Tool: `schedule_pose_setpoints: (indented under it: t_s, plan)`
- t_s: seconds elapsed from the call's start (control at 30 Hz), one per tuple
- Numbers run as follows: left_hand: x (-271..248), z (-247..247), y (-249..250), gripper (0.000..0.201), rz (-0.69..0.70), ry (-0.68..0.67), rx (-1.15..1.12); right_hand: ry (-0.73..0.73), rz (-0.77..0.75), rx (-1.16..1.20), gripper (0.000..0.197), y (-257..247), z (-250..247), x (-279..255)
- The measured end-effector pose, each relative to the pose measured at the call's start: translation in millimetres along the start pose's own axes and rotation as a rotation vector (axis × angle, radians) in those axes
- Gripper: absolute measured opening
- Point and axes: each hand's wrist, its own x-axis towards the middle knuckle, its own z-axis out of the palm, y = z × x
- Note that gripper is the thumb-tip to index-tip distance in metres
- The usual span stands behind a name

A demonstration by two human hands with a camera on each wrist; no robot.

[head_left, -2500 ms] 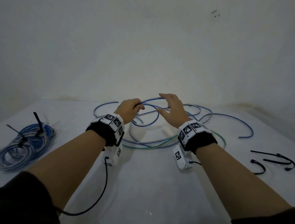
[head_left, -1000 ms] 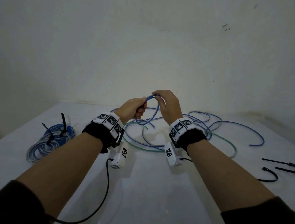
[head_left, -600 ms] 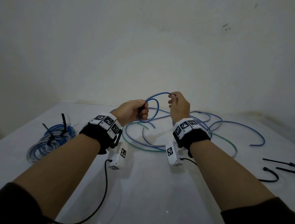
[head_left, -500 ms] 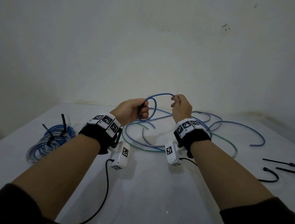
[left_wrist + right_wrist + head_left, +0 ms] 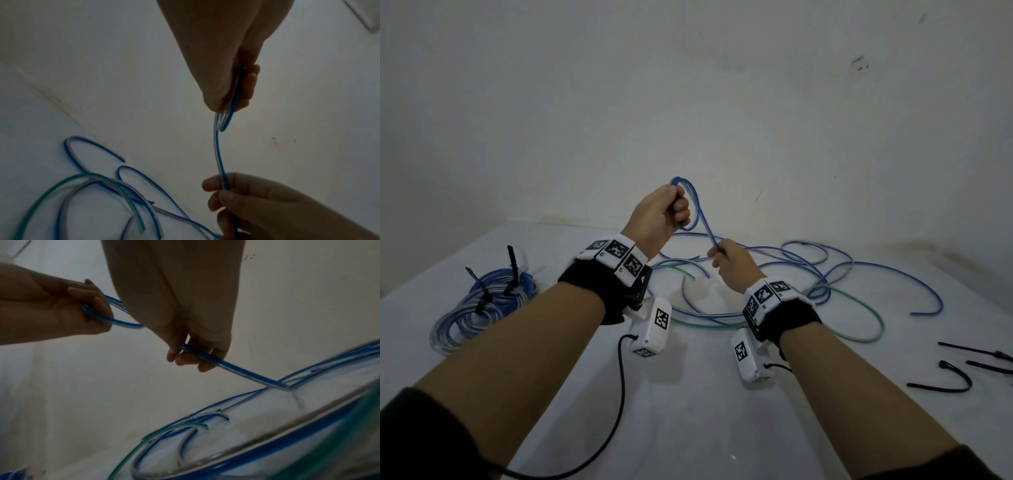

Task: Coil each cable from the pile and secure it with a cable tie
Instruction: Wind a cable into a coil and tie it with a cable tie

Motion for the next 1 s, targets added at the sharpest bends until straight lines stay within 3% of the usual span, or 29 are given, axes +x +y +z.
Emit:
schedule_pose_setpoints:
  t_s: [0.07, 0.13, 0.23, 0.27, 0.33, 0.4, 0.47, 0.5, 0.6, 0.67, 0.87, 1.0]
  plan:
    - [0, 1, -6, 0.029, 0.075, 0.043, 0.188, -0.069, -0.102, -0.094, 0.025, -9, 0, -4]
    - [0, -2, -14, 0.026, 0.159, 0.079, 0.472, -0.100, -0.197, -0.161, 0.020, -19, 0, -9]
    - [-1, -10, -23, 0.020, 0.257, 0.047, 0.789, -0.104, -0.235, -0.229, 0.018, -28, -3, -13]
    - [-1, -12, -25, 0.018, 0.259, 0.037, 0.850, -0.106, -0.247, -0.238, 0.009, -30, -4, -14]
    - [0, -13, -28, 0.023, 0.257, 0.044, 0.902, -0.128, -0.290, -0.287, 0.009, -31, -5, -15]
    - [0, -13, -31, 0.024, 0.236, 0.050, 0.853, -0.146, -0.361, -0.316, 0.022, -32, -4, -17]
    - [0, -13, -33, 0.022, 0.226, 0.027, 0.859, -0.138, -0.380, -0.267, 0.013, -34, -3, -17]
    - [0, -13, -34, 0.024, 0.227, 0.018, 0.940, -0.129, -0.387, -0.234, 0.007, -36, -2, -18]
    - [-4, -13, -34, 0.036, 0.245, 0.037, 1.220, -0.062, -0.356, -0.063, 0.022, -39, -3, -21]
    - [-5, -18, -33, 0.036, 0.215, 0.032, 1.253, -0.030, -0.361, -0.019, 0.023, -40, -7, -22]
    - [-10, -32, -28, 0.035, 0.071, -0.069, 1.345, 0.191, -0.511, -0.215, 0.010, -32, -19, -12]
    - [-7, -33, -33, 0.042, -0.076, -0.148, 1.039, 0.404, -0.531, -0.354, 0.016, -28, -18, -8]
